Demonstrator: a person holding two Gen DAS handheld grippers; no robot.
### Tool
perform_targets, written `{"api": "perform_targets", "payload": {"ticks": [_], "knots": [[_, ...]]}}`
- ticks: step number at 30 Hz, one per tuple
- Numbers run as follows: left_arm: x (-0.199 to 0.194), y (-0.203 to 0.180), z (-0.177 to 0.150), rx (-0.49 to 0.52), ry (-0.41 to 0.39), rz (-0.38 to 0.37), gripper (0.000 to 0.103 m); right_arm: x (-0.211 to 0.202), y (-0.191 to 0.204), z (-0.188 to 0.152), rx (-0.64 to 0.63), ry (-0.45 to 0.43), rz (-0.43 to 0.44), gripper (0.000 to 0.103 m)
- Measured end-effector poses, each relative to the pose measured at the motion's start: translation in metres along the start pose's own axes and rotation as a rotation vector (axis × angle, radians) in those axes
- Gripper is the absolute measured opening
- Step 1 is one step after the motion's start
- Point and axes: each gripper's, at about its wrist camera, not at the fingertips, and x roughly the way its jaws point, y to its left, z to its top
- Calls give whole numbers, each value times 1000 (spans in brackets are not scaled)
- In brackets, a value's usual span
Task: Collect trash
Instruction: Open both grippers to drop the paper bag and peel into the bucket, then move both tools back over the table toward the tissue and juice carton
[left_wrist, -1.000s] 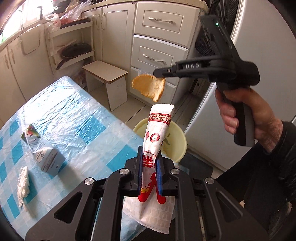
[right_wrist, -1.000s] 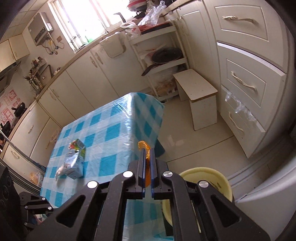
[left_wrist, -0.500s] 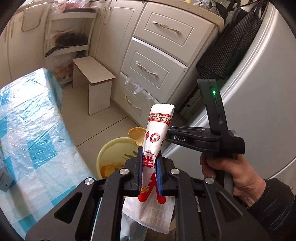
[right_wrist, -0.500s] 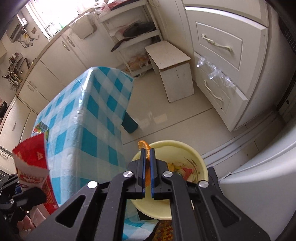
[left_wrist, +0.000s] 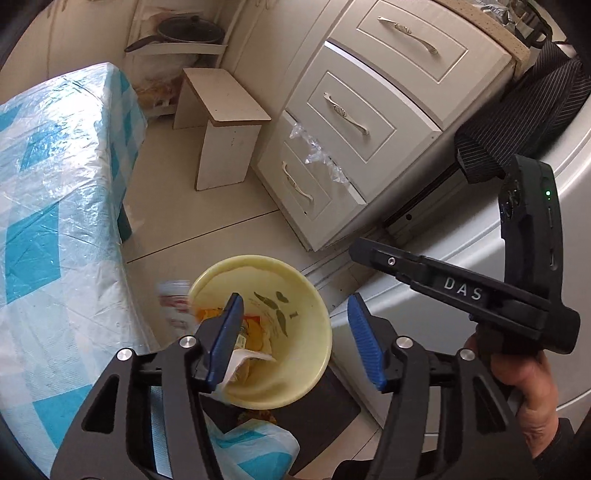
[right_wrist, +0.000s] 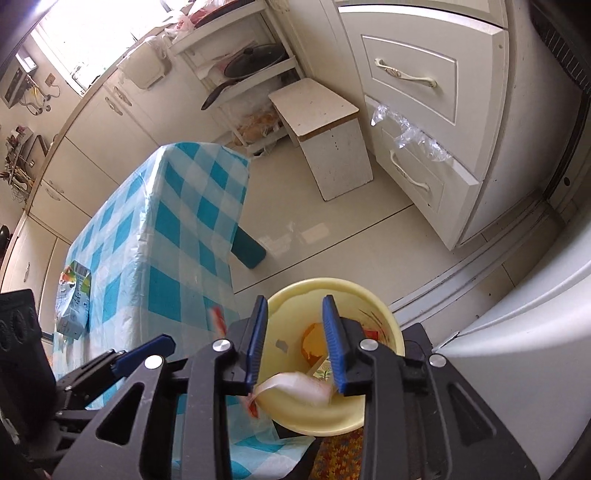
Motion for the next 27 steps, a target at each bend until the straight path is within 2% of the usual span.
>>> {"api": "perform_targets", "payload": {"ticks": [6, 14, 16, 20, 27], "knots": [[-11, 5, 5, -18, -25, 4, 68, -2, 4, 7, 4, -12, 15, 37], [-45, 20, 2, -8, -65, 48, 71, -3, 26, 13, -15, -26, 45, 40], [-59, 27, 1, -14, -77, 62, 72, -3, 37, 15, -29, -31, 60, 44], [-92, 41, 1, -19, -131, 91, 74, 2, 62, 16, -75, -19, 89, 44], [-157, 82, -7, -20, -212, 194, 77, 2, 96, 18, -90, -44, 145, 47]]}}
